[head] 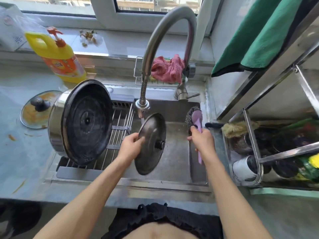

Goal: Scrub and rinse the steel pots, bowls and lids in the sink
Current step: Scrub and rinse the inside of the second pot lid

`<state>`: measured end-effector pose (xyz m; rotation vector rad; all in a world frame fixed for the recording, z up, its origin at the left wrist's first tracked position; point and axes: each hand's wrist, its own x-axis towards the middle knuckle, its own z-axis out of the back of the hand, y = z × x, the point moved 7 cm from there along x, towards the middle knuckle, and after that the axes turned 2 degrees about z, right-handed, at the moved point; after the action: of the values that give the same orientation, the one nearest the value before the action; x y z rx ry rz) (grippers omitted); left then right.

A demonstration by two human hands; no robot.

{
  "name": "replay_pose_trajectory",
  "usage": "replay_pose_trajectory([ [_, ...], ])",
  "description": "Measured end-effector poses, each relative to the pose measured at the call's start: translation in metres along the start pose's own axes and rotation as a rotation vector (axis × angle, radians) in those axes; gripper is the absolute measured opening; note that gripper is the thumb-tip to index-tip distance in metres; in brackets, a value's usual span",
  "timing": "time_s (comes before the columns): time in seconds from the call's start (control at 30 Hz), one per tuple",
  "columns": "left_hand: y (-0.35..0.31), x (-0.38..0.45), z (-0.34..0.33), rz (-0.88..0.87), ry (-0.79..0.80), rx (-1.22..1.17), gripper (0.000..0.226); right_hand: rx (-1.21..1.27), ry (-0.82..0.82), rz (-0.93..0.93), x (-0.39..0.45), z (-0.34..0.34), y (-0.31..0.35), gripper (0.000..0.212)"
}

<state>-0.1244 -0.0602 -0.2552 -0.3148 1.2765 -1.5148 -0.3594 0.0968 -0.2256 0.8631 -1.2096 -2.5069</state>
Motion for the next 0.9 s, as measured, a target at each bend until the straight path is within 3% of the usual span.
replay_pose_trajectory([
  [0.1,0.015,0.006,0.003,0.359,-0.05,-0.396,0.025,-0.2,0.046,0.002,0.019,0.002,0.008,0.037],
  [0.17,0.015,0.013,0.009,0.425,-0.078,-0.488,0.027,-0.364,0.111,0.003,0.035,-0.003,0.017,0.054],
  [0.23,0.004,0.017,0.012,0.418,-0.056,-0.502,0.022,-0.53,0.185,0.031,0.049,-0.01,0.035,0.065],
  [0.33,-0.014,0.023,0.014,0.378,-0.028,-0.477,0.017,-0.653,0.256,0.077,0.065,-0.018,0.071,0.064],
  [0.57,-0.025,0.034,0.011,0.389,-0.01,-0.491,0.008,-0.61,0.264,0.129,0.088,-0.043,0.114,0.037],
  [0.77,-0.013,0.033,0.002,0.438,-0.007,-0.468,0.02,-0.68,0.117,0.22,0.094,-0.045,0.115,0.047],
  [0.9,-0.009,0.032,0.0,0.386,-0.003,-0.293,0.023,-0.694,0.169,0.303,0.096,-0.037,0.118,0.045],
])
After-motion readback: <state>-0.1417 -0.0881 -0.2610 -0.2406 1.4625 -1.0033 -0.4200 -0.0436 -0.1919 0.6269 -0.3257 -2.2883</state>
